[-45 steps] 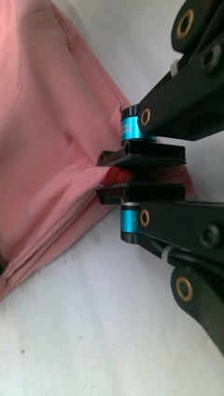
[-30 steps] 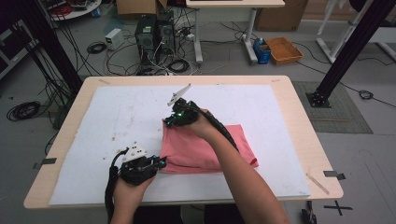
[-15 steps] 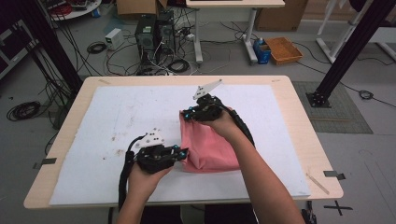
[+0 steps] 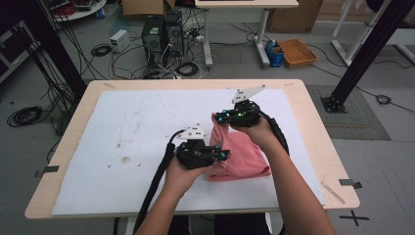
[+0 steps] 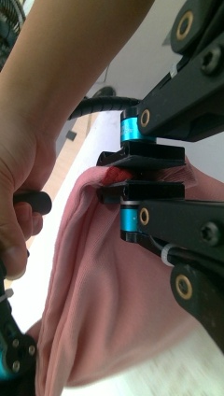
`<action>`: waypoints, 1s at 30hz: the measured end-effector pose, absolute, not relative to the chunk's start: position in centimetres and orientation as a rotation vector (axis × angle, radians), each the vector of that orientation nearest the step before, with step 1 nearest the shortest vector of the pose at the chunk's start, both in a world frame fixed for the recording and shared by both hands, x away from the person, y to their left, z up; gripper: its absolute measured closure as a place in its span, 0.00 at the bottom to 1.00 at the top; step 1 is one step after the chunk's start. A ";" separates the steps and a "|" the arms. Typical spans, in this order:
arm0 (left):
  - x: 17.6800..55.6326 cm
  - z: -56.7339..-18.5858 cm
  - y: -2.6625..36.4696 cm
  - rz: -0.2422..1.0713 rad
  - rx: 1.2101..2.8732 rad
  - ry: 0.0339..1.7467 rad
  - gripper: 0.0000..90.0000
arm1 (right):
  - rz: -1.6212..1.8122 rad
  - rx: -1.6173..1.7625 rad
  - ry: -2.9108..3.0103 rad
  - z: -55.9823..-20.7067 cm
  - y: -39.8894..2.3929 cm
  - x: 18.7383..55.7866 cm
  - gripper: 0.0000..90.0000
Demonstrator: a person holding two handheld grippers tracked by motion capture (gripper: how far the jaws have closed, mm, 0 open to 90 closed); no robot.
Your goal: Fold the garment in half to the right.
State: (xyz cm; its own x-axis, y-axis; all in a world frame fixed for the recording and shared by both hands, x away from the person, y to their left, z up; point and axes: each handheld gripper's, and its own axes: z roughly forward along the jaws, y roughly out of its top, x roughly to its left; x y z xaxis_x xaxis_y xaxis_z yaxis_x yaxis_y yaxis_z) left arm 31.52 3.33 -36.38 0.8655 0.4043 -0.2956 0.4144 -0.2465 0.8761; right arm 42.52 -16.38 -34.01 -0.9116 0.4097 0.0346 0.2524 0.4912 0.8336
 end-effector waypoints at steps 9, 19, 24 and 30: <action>33.6 -38.5 -1.9 -0.093 1.883 0.606 0.92 | 1.356 0.693 2.529 -35.1 -20.4 42.4 0.90; 33.6 -38.3 0.6 0.045 1.849 0.705 0.55 | 1.356 0.835 2.429 -34.2 -23.7 41.7 0.67; 33.4 -38.3 7.2 0.207 1.865 0.840 0.46 | 1.241 0.814 2.514 -35.5 -21.2 42.4 0.61; 33.0 -38.9 14.0 0.266 1.817 0.976 0.44 | 1.075 0.817 2.646 -38.1 -18.1 43.6 0.60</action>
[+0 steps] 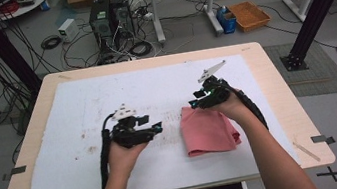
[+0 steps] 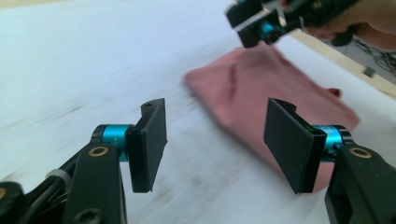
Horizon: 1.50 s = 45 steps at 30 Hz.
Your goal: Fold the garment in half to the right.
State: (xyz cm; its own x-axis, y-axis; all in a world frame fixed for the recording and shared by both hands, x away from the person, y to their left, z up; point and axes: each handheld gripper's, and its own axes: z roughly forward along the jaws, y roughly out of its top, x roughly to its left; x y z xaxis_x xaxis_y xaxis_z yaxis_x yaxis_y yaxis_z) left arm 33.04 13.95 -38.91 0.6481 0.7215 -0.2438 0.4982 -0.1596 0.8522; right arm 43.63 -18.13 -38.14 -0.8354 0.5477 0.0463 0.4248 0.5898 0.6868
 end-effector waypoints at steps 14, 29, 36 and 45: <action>32.6 -40.3 16.9 0.276 1.806 1.031 0.44 | 0.876 0.859 2.782 -41.6 -16.2 45.5 0.98; 32.0 -40.3 18.6 0.296 1.783 1.060 0.44 | 0.950 0.695 2.730 -40.2 -12.4 45.5 0.99; 32.0 -40.3 18.9 0.302 1.783 1.069 0.44 | 0.917 0.747 2.680 -40.2 -12.3 45.8 0.80; 32.2 -40.0 18.0 0.298 1.781 1.053 0.44 | 0.917 0.843 2.624 -39.9 -17.8 43.6 0.84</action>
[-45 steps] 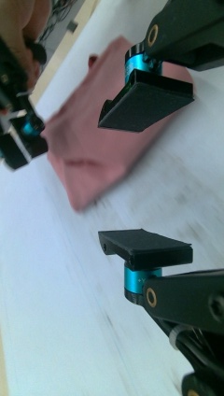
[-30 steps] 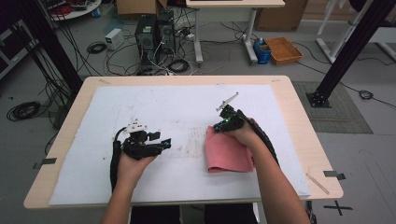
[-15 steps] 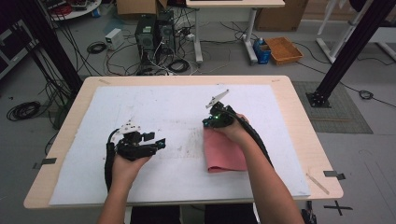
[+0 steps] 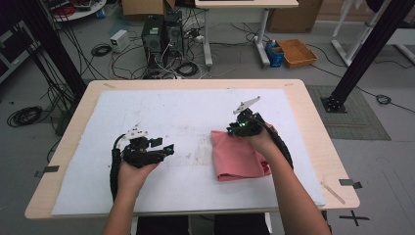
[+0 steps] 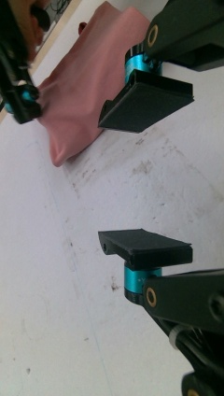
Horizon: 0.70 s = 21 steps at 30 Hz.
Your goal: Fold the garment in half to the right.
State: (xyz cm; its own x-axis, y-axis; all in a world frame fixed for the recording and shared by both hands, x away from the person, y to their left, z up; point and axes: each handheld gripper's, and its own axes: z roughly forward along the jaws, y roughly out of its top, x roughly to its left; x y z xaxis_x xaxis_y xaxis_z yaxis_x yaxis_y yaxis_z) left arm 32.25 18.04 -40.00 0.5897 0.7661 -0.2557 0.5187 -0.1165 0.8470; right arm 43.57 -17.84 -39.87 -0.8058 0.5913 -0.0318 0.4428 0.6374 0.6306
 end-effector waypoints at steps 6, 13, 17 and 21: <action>32.1 -39.9 17.8 0.304 1.789 1.052 0.44 | 0.793 0.988 2.555 -42.5 -20.6 44.4 0.87; 32.2 -40.0 17.8 0.303 1.795 1.053 0.44 | 0.943 1.043 2.400 -40.2 -22.8 43.4 0.75; 32.2 -40.0 17.5 0.301 1.799 1.046 0.44 | 0.980 1.118 2.385 -39.8 -24.4 43.2 0.69; 32.0 -40.0 17.7 0.305 1.803 1.042 0.44 | 0.932 1.136 2.478 -41.5 -24.0 43.6 0.83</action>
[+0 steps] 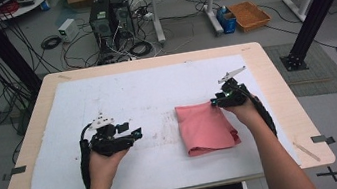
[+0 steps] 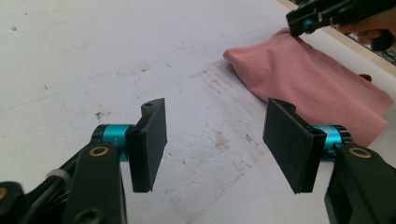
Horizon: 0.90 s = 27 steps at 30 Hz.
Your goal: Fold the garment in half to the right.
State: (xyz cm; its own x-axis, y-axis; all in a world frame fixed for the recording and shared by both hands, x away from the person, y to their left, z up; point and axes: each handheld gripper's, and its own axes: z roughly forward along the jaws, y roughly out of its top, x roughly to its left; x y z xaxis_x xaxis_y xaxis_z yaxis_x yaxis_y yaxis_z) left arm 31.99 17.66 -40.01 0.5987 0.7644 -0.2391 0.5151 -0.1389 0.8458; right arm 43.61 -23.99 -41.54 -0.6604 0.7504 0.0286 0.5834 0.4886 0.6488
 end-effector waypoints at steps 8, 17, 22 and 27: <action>31.8 -40.0 18.0 0.311 1.789 1.049 0.44 | 0.919 1.127 2.404 -41.2 -24.7 43.1 0.89; 31.8 -39.7 17.5 0.318 1.791 1.016 0.42 | 1.092 1.070 2.401 -40.7 -26.8 34.9 0.61; 31.3 -39.6 17.4 0.321 1.791 1.007 0.42 | 1.126 1.060 2.437 -42.9 -26.8 31.6 0.84; 30.9 -39.1 17.7 0.327 1.786 1.004 0.42 | 1.151 1.064 2.439 -43.4 -27.3 31.0 0.98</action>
